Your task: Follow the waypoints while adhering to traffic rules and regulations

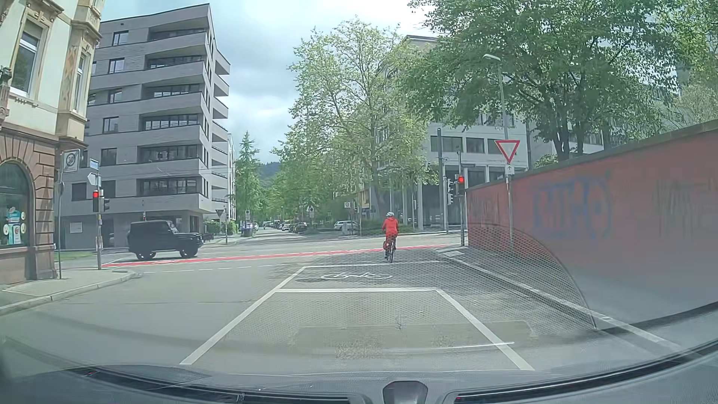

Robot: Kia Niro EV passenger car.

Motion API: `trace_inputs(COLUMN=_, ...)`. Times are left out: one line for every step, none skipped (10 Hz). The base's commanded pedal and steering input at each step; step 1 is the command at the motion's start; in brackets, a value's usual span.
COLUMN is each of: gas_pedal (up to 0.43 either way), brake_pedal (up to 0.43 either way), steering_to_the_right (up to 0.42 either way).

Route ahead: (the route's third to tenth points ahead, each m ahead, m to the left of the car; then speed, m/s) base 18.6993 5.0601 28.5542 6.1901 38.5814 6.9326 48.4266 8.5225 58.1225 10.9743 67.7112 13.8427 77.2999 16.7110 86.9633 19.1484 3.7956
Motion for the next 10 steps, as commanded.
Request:
trace_inputs(gas_pedal=0.0, brake_pedal=0.183, steering_to_the_right=0.03)
trace_inputs(gas_pedal=0.0, brake_pedal=0.189, steering_to_the_right=0.026)
trace_inputs(gas_pedal=0.0, brake_pedal=0.195, steering_to_the_right=0.022)
trace_inputs(gas_pedal=0.0, brake_pedal=0.201, steering_to_the_right=0.019)
trace_inputs(gas_pedal=0.0, brake_pedal=0.201, steering_to_the_right=0.016)
trace_inputs(gas_pedal=0.0, brake_pedal=0.207, steering_to_the_right=0.011)
trace_inputs(gas_pedal=0.0, brake_pedal=0.207, steering_to_the_right=0.006)
trace_inputs(gas_pedal=0.0, brake_pedal=0.213, steering_to_the_right=-0.001)
trace_inputs(gas_pedal=0.0, brake_pedal=0.213, steering_to_the_right=-0.007)
trace_inputs(gas_pedal=0.0, brake_pedal=0.22, steering_to_the_right=-0.013)
